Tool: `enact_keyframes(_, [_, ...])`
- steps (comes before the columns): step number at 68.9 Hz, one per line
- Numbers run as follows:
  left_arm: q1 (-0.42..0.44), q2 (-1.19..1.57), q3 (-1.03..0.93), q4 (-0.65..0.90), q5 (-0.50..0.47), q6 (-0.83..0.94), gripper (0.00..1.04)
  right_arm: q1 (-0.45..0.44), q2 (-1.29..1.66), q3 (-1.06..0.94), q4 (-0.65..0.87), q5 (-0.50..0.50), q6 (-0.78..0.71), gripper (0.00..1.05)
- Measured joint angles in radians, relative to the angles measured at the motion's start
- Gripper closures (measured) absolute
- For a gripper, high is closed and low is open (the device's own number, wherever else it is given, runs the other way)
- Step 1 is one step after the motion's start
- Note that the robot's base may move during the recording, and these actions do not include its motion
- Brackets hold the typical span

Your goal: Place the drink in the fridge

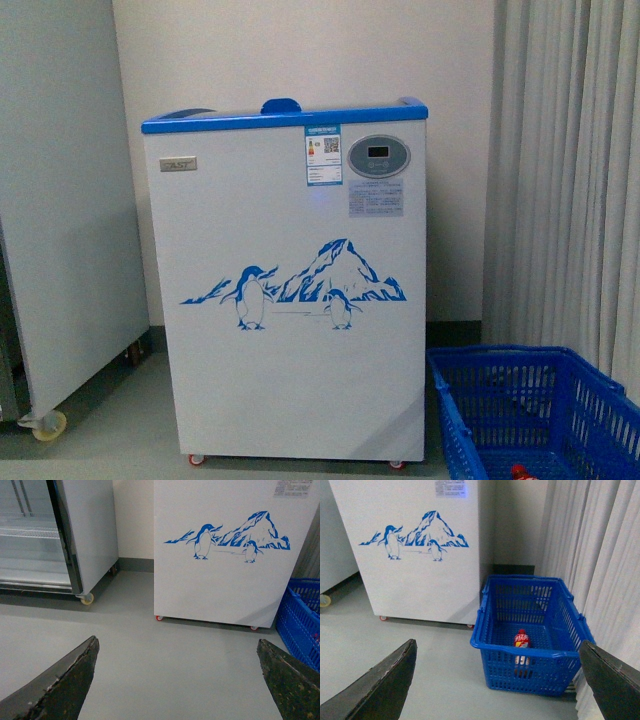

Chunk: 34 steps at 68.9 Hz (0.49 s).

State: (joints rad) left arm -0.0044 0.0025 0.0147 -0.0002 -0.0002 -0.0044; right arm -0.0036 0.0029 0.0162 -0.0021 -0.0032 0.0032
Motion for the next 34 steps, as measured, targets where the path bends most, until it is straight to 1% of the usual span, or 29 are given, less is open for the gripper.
enact_keyframes(34, [0.0,0.0,0.0,0.0,0.0,0.0,0.08,0.0,0.0,0.0,0.0,0.0,0.0,0.08])
